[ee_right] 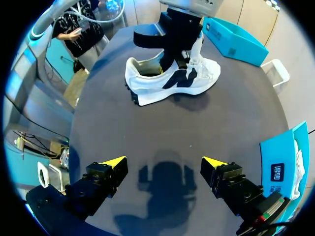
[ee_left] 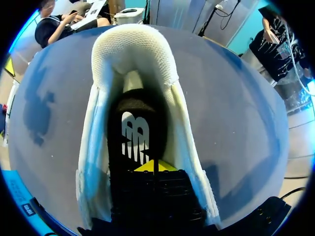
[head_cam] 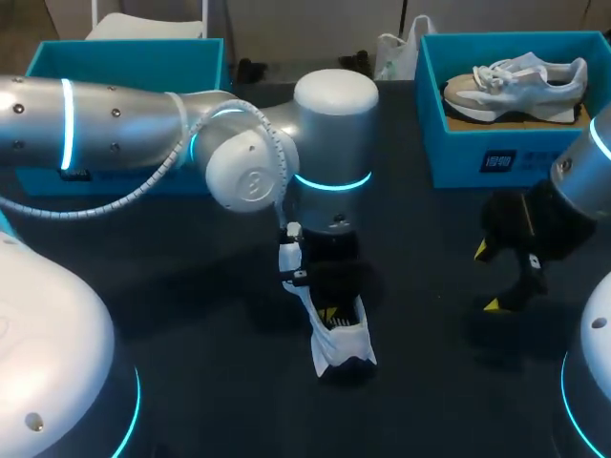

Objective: Take the shoe out of the shoebox, open the shoe tongue, remove and reinsert the insole, then place the shoe into the shoebox

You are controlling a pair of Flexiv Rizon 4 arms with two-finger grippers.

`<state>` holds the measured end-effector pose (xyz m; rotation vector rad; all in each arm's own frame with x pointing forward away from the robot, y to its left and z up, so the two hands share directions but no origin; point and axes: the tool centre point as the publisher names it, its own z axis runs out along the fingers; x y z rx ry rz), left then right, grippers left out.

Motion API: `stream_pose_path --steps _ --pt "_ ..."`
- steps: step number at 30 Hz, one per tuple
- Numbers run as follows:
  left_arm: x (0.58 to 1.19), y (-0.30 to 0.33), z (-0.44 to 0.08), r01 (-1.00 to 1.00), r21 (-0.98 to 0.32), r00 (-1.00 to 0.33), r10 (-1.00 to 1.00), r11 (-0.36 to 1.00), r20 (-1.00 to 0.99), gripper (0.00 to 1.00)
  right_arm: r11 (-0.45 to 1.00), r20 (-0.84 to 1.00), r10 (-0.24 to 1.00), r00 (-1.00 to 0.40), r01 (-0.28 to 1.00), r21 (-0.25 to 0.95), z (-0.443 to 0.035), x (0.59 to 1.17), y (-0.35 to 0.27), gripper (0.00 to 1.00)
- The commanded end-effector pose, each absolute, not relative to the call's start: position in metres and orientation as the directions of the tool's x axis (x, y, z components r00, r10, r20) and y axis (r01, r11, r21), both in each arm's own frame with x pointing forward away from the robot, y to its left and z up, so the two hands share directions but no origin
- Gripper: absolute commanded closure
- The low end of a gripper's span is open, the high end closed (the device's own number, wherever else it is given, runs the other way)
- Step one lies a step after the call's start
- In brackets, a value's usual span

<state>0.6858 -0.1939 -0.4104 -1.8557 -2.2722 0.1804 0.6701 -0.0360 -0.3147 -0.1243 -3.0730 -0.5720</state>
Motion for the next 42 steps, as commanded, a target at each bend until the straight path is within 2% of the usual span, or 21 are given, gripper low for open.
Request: stream_pose_path --steps 1,9,15,25,32,42 --pt "0.684 -0.186 -0.409 0.962 -0.199 -0.170 0.981 0.187 0.096 1.00 0.931 0.025 0.076 -0.997 0.080 0.357 -0.315 0.669 -0.036 0.00" --pt "0.683 -0.197 -0.387 0.969 -0.180 -0.156 0.983 0.171 0.093 1.00 0.931 0.025 0.076 -0.997 0.080 0.357 -0.315 0.669 -0.036 0.00" --pt "0.673 -0.212 -0.385 0.962 -0.226 -0.146 0.988 0.154 0.048 1.00 0.931 0.025 0.076 -0.997 0.080 0.357 -0.315 0.669 -0.036 0.00" --pt "0.648 -0.234 -0.404 0.959 -0.265 -0.116 0.993 0.104 -0.030 1.00 0.931 0.025 0.076 -0.997 0.080 0.357 -0.315 0.669 -0.036 0.00" --pt "0.658 -0.223 -0.413 0.967 -0.204 -0.155 0.988 0.154 0.009 1.00 0.931 0.025 0.076 -0.997 0.080 0.357 -0.315 0.669 -0.036 0.00" --pt "0.662 -0.214 -0.389 0.973 -0.156 -0.171 0.985 0.168 -0.008 1.00 0.931 0.025 0.076 -0.997 0.080 0.357 -0.315 0.669 -0.036 0.00"
